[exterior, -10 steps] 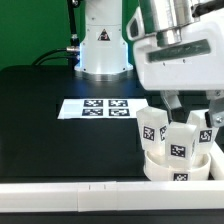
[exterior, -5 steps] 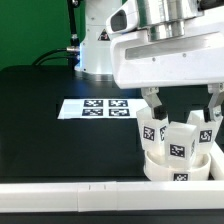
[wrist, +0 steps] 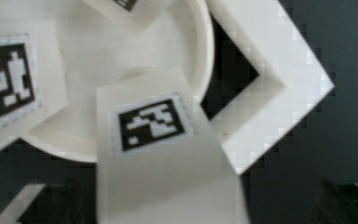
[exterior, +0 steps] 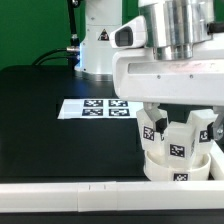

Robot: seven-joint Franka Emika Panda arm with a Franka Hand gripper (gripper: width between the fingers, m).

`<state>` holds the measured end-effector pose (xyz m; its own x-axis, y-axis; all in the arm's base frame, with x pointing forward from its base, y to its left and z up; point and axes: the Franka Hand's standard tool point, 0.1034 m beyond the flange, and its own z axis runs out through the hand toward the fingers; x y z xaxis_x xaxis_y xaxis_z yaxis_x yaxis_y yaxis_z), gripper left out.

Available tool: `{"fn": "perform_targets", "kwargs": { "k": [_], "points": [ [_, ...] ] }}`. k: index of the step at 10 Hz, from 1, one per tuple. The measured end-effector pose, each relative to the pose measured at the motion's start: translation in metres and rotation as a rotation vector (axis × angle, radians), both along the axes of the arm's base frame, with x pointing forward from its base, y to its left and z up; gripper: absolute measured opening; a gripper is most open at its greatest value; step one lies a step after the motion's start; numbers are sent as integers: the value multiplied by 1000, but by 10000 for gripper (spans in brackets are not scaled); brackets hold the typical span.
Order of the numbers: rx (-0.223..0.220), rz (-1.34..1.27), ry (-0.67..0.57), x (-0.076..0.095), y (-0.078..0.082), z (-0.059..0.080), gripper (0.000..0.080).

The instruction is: Assemble stool

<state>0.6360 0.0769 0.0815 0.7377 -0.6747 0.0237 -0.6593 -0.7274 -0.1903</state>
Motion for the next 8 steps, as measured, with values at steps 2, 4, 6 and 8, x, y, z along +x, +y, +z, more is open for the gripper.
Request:
{"fn": "perform_targets", "kwargs": {
  "k": [2,4,6,8],
  "points": [
    [2,-30,12,-4,6,-7,649],
    [8,-75,17,-3,5,-6,540],
    [14,-115,23,-3,5,-7,334],
    [35,-255,41,-3,5,-7,334]
  ]
}}
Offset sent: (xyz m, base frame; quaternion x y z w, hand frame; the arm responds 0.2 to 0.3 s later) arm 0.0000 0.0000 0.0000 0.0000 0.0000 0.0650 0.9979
